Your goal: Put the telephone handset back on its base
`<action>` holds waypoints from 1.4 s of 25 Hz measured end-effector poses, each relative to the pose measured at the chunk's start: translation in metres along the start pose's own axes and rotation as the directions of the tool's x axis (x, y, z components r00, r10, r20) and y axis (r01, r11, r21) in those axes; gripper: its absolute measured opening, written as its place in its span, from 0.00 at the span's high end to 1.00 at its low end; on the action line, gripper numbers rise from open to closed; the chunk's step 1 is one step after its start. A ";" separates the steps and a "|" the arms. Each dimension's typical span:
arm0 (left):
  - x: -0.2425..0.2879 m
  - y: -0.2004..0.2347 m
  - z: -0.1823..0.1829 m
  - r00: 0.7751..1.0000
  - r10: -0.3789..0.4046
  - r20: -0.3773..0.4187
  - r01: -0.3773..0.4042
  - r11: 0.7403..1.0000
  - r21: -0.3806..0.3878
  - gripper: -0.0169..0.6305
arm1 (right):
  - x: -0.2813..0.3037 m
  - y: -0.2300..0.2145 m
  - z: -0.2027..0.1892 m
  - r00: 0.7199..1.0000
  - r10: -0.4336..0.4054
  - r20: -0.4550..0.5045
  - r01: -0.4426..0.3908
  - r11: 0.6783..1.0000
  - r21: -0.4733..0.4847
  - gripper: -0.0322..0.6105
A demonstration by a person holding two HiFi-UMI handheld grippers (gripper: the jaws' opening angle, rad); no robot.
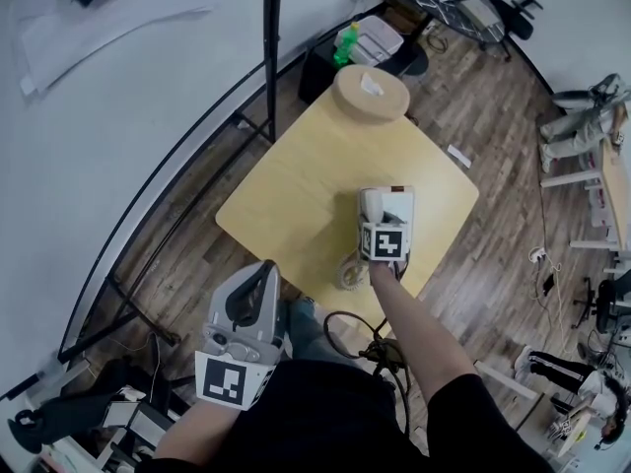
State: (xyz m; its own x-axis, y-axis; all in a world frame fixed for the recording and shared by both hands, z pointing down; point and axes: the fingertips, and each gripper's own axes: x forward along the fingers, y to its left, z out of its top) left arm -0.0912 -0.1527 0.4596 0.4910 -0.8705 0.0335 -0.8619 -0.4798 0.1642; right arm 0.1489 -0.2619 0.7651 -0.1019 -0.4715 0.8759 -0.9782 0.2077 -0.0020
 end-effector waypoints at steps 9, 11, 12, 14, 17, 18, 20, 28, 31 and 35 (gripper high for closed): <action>0.003 -0.002 0.001 1.000 -0.017 -0.007 0.017 1.000 -0.003 0.97 | -0.003 0.003 0.006 1.000 0.009 0.017 -0.009 0.999 -0.042 0.57; 0.003 -0.002 0.000 1.000 -0.017 -0.006 0.017 1.000 -0.004 0.97 | -0.007 0.004 0.012 0.999 0.007 0.044 -0.004 0.998 -0.069 0.55; 0.004 -0.002 0.000 1.000 -0.017 -0.005 0.017 1.000 -0.005 0.97 | -0.009 0.005 0.015 0.998 0.003 0.057 0.001 0.997 -0.078 0.55; 0.004 -0.001 0.001 1.000 -0.018 -0.002 0.018 1.000 -0.008 0.97 | -0.011 0.005 0.018 0.998 0.005 0.068 0.000 0.997 -0.075 0.55; 0.005 -0.001 0.002 1.000 -0.026 -0.002 0.026 1.000 -0.009 0.97 | -0.013 0.005 0.015 0.998 0.018 0.057 -0.014 0.998 -0.063 0.55; 0.006 -0.001 0.003 1.000 -0.027 0.001 0.027 1.000 -0.011 0.97 | -0.014 0.005 0.015 0.998 0.020 0.056 -0.017 0.998 -0.059 0.55; 0.006 -0.001 0.004 1.000 -0.028 0.003 0.028 1.000 -0.013 0.97 | -0.019 0.005 0.016 0.998 0.024 0.065 -0.020 0.998 -0.057 0.55; 0.011 0.001 0.016 0.998 -0.015 0.058 0.016 1.000 -0.019 0.97 | -0.042 0.004 0.028 0.991 0.044 0.127 -0.038 0.998 -0.045 0.55; 0.009 0.002 0.025 0.997 -0.012 0.076 0.012 1.000 -0.010 0.97 | -0.079 0.015 0.042 0.974 0.088 0.209 -0.078 0.995 -0.059 0.55; 0.010 0.002 0.043 0.994 -0.020 0.106 0.020 1.000 0.001 0.97 | -0.153 0.032 0.069 0.923 0.134 0.361 -0.097 0.988 -0.119 0.66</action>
State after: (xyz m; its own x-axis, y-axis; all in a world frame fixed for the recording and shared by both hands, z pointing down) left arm -0.0940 -0.1668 0.4178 0.4921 -0.8673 -0.0749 -0.8519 -0.4975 0.1636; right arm 0.1204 -0.2427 0.5977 -0.2906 -0.7170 0.6336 -0.9353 0.3526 -0.0299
